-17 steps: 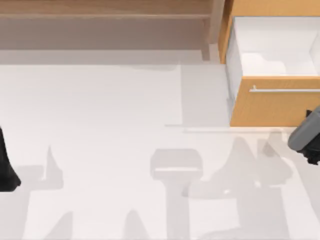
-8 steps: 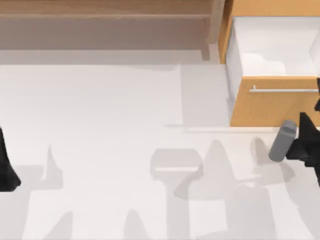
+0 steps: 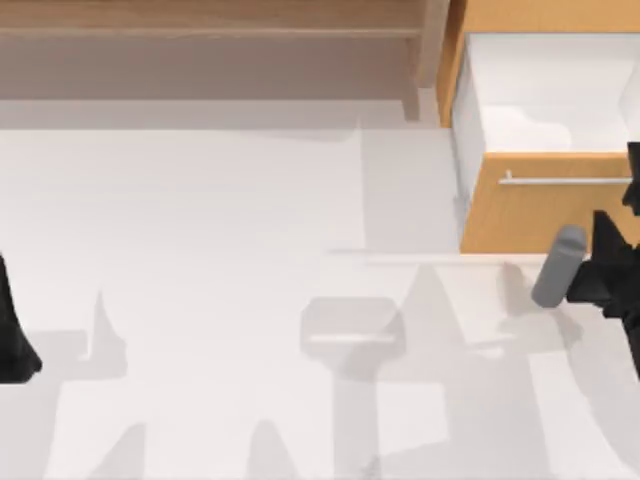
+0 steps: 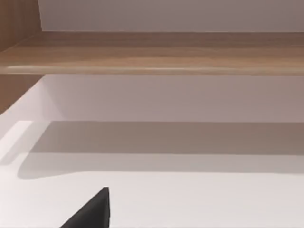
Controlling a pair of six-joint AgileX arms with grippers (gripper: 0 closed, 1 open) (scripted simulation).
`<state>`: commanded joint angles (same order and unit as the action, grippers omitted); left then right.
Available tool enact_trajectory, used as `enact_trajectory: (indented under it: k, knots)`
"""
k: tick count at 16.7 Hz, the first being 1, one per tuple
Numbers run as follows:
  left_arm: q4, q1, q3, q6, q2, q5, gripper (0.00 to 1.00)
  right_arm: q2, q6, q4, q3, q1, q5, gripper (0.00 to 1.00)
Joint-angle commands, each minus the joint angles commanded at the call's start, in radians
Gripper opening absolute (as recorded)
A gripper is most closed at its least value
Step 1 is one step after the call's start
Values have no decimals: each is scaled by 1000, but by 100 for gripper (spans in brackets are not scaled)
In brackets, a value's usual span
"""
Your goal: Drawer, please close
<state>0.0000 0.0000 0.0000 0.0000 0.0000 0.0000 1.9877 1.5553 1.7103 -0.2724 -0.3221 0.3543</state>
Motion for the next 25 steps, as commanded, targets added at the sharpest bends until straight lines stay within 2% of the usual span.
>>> enact_trajectory:
  k: [7, 20, 25]
  knots:
    - [0, 0, 0, 0, 0, 0, 100, 6, 0, -30, -37, 14, -14, 100]
    - [0, 0, 0, 0, 0, 0, 100, 6, 0, -30, -37, 14, -14, 2]
    - [0, 0, 0, 0, 0, 0, 100, 6, 0, -30, -37, 14, -14, 0]
